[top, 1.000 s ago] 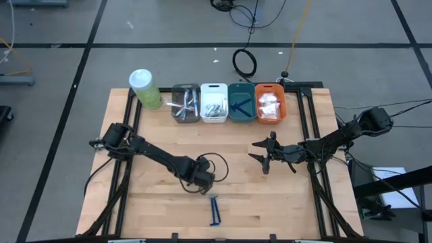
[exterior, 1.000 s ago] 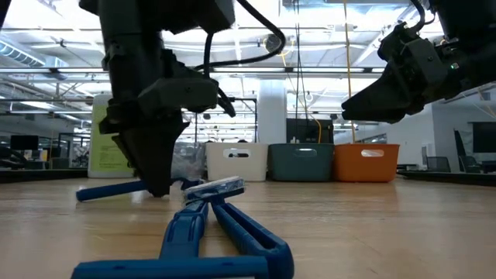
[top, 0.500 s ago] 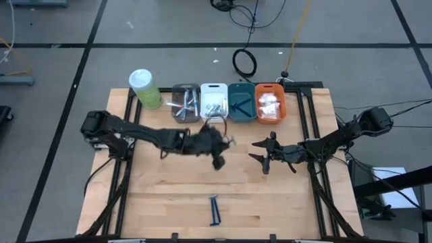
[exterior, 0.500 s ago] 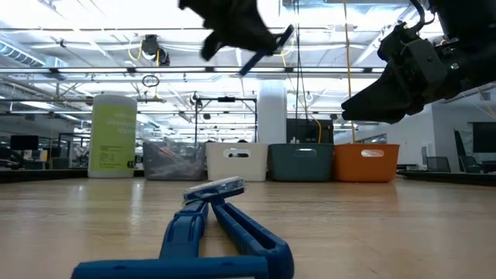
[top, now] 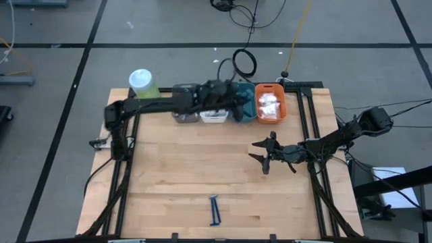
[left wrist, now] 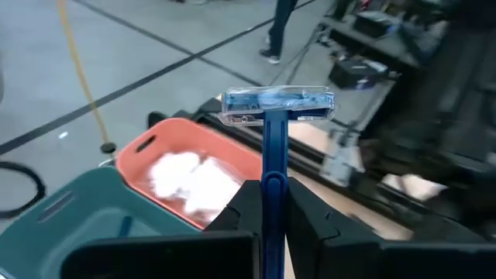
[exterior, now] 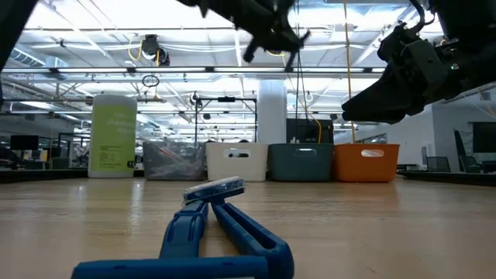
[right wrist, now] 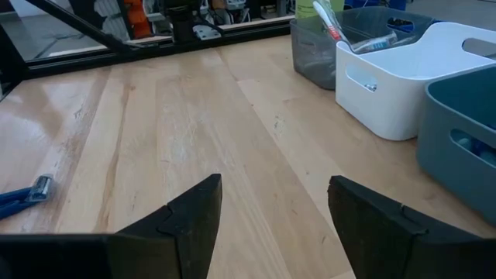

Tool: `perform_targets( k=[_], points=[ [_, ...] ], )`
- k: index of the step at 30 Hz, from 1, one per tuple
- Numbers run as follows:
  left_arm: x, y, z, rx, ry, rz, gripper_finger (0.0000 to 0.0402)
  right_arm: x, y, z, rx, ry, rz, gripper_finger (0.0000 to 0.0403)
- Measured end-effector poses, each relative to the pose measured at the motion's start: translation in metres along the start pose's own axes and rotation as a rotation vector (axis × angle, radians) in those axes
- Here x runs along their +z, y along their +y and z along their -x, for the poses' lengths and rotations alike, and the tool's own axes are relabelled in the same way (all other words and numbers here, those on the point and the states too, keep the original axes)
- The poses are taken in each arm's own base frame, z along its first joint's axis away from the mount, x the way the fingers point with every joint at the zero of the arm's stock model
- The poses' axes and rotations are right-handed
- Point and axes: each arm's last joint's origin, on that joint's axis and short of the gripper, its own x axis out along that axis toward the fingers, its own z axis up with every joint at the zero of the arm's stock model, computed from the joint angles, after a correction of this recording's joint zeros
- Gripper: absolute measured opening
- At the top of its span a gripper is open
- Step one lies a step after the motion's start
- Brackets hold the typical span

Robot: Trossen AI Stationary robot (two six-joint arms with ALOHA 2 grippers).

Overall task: Pick & Place Travel size toiletries
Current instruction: Put the blue razor into the blue bin

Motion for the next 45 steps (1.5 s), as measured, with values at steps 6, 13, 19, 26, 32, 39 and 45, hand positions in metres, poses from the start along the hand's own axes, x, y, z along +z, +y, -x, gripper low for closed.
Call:
perform_targets(
  k=[6, 13, 19, 26, 32, 39, 45],
  points=[
    [-0.009, 0.039, -0.048, 0.027, 0.049, 0.05, 0.0012, 0.0, 0.0, 0.0, -0.001, 0.004, 0.002, 0.0224],
    [-0.036, 0.082, -0.081, 0.112, 0.076, 0.148, 0.004, -0.002, -0.001, 0.0, -0.006, 0.019, 0.014, 0.0224],
    [-0.042, 0.097, -0.087, 0.143, 0.095, 0.188, 0.0037, -0.003, -0.001, 0.0, -0.007, 0.024, 0.018, 0.0224],
    [-0.041, 0.101, -0.086, 0.099, 0.099, 0.184, 0.0119, -0.003, -0.001, 0.0, -0.007, 0.024, 0.018, 0.0224],
    [-0.04, 0.101, -0.086, 0.13, 0.088, 0.183, 0.0248, -0.003, -0.001, 0.0, -0.007, 0.024, 0.018, 0.0224],
    [-0.041, 0.103, -0.086, 0.089, 0.109, 0.255, 0.034, -0.003, -0.001, 0.0, -0.007, 0.025, 0.018, 0.0224],
    [-0.053, 0.109, -0.082, 0.355, 0.186, 0.124, 0.0351, -0.003, -0.001, 0.0, -0.008, 0.027, 0.02, 0.0224]
  ],
)
